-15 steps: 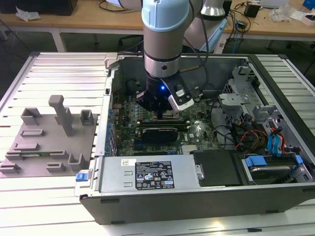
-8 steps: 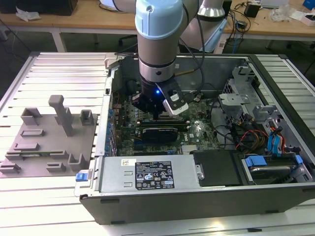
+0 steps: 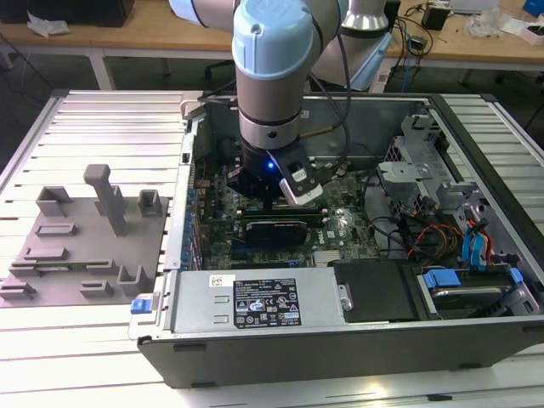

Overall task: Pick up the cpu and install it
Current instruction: 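Install the second cpu locking lever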

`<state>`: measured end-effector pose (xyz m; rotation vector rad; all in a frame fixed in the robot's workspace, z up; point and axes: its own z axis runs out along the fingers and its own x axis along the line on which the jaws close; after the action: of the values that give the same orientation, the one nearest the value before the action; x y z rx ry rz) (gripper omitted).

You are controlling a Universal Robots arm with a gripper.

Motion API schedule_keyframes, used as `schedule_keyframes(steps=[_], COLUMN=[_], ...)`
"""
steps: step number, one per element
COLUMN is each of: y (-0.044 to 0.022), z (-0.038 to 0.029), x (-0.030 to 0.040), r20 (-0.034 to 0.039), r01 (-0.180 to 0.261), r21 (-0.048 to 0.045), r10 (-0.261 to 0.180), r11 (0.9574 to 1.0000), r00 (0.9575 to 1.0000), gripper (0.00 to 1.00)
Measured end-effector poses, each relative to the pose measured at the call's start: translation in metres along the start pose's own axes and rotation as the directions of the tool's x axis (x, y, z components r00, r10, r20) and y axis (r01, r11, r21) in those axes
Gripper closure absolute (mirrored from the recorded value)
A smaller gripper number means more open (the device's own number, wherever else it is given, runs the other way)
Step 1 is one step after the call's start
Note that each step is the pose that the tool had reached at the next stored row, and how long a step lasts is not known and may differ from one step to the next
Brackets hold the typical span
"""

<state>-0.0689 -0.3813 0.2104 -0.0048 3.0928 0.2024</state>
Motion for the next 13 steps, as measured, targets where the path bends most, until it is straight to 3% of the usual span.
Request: schedule_keyframes(steps=[2, 5, 6, 10, 13], y=[0.0, -0.0007, -0.0023, -0.0117, -0.013], z=[0.0007, 0.0028, 0.0033, 0.0021, 0.0021], x=[0.0001, 0.0005, 0.0006, 0.0007, 0.0008], r20=[0.0002, 0.0013, 0.0015, 0.0016, 0.0016], r01=[-0.001, -0.001, -0.002, -0.002, -0.002], r21=[-0.0073, -0.037, -0.0429, -0.0518, -0.0562], r10=[0.001, 0.001, 0.002, 0.002, 0.003], r11=[1.0, 0.9993, 0.9991, 0.9987, 0.9984], r00=[1.0, 1.0, 1.0, 1.0, 1.0], gripper=[0.89, 0.89, 0.89, 0.89, 0.89])
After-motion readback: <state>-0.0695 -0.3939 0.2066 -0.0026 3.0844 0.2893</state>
